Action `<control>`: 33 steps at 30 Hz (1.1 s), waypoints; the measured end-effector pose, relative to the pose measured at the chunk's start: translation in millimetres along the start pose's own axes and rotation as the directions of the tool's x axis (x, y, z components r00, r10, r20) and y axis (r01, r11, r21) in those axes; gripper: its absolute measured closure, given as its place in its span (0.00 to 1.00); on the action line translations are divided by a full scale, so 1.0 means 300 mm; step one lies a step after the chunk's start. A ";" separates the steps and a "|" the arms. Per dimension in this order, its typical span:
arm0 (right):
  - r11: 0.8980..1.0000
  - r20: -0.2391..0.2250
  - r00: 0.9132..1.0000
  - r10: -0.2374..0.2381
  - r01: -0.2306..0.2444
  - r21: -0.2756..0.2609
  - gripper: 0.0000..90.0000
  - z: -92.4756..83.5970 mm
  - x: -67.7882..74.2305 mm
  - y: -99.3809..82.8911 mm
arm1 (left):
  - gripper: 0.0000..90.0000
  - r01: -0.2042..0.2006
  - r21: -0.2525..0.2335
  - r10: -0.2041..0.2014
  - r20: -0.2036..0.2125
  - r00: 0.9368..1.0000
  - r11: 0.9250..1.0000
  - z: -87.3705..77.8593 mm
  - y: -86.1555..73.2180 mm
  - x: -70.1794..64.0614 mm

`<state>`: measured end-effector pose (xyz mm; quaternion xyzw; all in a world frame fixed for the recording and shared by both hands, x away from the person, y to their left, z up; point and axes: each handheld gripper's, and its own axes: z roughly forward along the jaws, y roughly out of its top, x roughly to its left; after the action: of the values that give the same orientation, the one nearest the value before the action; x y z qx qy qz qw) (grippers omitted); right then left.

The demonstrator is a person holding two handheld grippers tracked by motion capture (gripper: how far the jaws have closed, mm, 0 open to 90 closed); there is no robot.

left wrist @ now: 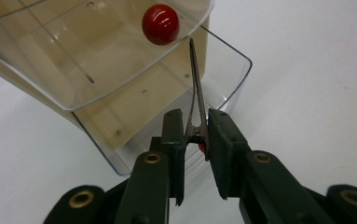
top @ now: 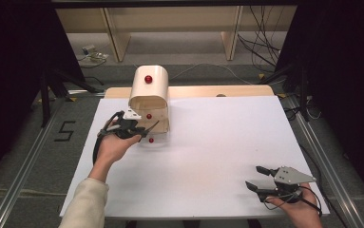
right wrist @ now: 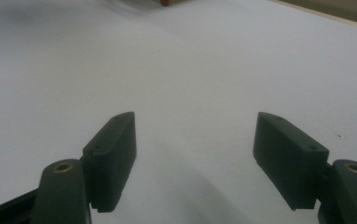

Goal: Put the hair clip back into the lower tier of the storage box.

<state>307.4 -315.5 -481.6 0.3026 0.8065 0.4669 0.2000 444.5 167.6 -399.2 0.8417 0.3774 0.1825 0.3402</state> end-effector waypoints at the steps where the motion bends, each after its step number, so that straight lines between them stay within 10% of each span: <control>1: 1.000 0.000 1.000 0.000 0.000 0.001 0.34 0.000 0.000 0.000 | 0.85 -0.004 0.003 0.004 0.000 1.000 1.000 0.001 0.001 0.001; 33: 1.000 -0.003 1.000 0.002 -0.002 0.003 0.34 0.000 0.000 -0.001 | 0.85 0.050 -0.002 -0.050 -0.030 0.998 0.999 0.032 0.012 0.011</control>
<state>307.5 -315.6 -481.9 0.3033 0.8071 0.4664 0.1979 454.0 164.2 -403.2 0.8289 0.4035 0.1866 0.3396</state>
